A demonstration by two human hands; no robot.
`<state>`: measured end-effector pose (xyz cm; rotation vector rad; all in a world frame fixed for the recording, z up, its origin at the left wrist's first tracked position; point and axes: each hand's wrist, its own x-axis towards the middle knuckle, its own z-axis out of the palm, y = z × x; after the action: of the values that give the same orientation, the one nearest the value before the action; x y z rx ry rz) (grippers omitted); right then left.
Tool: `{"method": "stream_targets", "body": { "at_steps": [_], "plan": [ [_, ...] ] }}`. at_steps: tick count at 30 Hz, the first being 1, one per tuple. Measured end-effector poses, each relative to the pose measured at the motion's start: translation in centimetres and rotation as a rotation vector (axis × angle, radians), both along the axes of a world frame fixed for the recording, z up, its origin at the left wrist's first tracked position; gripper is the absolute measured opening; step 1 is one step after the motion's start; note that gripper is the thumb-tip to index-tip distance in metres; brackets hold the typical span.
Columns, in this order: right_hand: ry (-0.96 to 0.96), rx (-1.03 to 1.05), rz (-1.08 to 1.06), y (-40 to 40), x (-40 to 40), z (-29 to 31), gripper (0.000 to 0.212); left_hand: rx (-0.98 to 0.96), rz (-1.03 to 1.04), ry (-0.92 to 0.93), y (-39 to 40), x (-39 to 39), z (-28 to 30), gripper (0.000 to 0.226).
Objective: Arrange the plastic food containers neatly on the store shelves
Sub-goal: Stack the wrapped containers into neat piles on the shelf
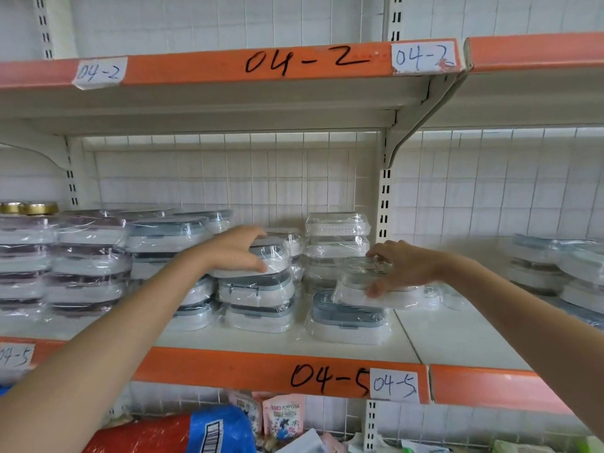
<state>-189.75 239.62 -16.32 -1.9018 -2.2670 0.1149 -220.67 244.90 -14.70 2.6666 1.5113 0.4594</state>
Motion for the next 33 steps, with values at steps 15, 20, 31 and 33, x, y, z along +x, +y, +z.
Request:
{"method": "stream_targets", "body": {
  "at_steps": [15, 20, 31, 33],
  "plan": [
    [-0.080, 0.244, -0.175, -4.6, 6.6, -2.2, 0.101, -0.160, -0.283, 0.237, -1.6, 12.9, -6.3, 0.105],
    [-0.222, 0.302, -0.251, -4.7, 8.3, -3.2, 0.106, -0.158, -0.270, 0.184, -1.1, 13.0, -6.6, 0.103],
    [-0.239, 0.337, -0.323, -4.1, 9.1, -4.0, 0.105, -0.103, -0.297, 0.102, -1.2, 12.6, -7.0, 0.106],
    [-0.187, 0.355, -0.320, -4.0, 8.9, -3.9, 0.104, -0.067, -0.305, 0.049, -1.5, 12.5, -7.0, 0.103]
  ]
}}
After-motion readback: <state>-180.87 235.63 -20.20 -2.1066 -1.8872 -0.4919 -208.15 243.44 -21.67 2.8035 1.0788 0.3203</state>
